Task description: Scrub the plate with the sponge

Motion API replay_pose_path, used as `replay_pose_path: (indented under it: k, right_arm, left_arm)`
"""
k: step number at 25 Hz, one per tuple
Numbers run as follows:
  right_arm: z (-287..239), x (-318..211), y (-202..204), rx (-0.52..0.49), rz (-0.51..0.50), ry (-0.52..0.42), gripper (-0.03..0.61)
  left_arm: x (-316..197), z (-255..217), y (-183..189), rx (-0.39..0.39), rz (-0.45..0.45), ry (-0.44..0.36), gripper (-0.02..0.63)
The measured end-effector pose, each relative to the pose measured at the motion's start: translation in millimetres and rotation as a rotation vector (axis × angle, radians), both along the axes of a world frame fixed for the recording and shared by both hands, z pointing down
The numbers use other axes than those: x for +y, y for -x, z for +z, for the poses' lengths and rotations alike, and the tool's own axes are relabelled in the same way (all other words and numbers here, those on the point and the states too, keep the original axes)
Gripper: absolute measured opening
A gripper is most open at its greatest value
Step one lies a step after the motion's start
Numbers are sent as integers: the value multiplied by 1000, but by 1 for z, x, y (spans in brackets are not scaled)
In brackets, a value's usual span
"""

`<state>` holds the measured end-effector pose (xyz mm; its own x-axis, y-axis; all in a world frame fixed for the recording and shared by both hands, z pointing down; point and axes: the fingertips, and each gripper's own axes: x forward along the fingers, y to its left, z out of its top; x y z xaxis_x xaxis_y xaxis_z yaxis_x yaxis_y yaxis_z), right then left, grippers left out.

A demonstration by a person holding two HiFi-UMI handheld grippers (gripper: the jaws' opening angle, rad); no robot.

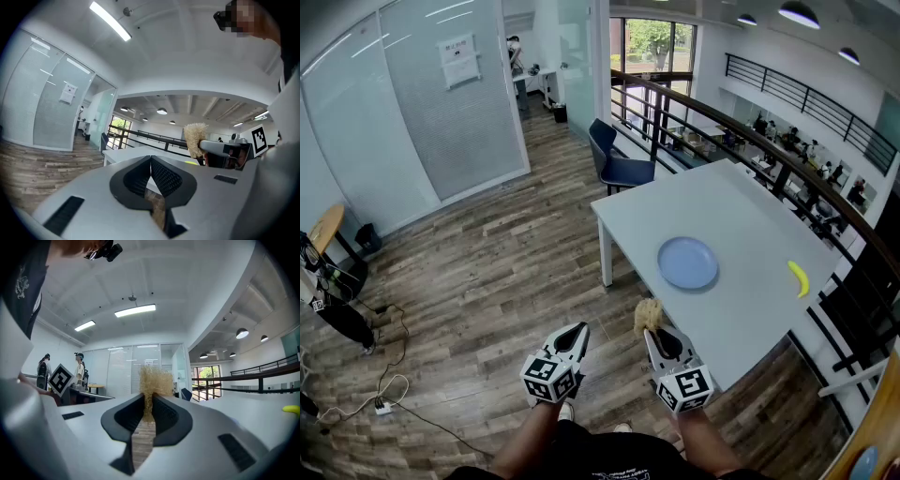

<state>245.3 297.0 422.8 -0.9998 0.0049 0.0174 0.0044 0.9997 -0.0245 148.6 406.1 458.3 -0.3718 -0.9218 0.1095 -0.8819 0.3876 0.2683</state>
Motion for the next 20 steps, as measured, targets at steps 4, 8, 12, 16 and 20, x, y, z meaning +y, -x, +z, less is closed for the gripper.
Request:
replay_pose_path:
  k: [4, 8, 12, 16, 20]
  right_arm:
    - [8, -9, 4, 14, 6, 18, 55]
    - [11, -13, 1, 26, 8, 20, 55]
    - [10, -14, -1, 22, 3, 15, 55]
    - [13, -23, -2, 27, 26, 78, 57]
    - [16, -23, -2, 36, 19, 120, 57]
  left_arm:
    - [-6, -17, -2, -28, -10, -12, 12]
    - [-10, -19, -8, -36, -5, -9, 12]
    - [-8, -18, -11, -46, -23, -2, 12]
    - [-11, -15, -10, -60, -35, 6, 12]
    - [-14, -8, -11, -49, -39, 12, 12]
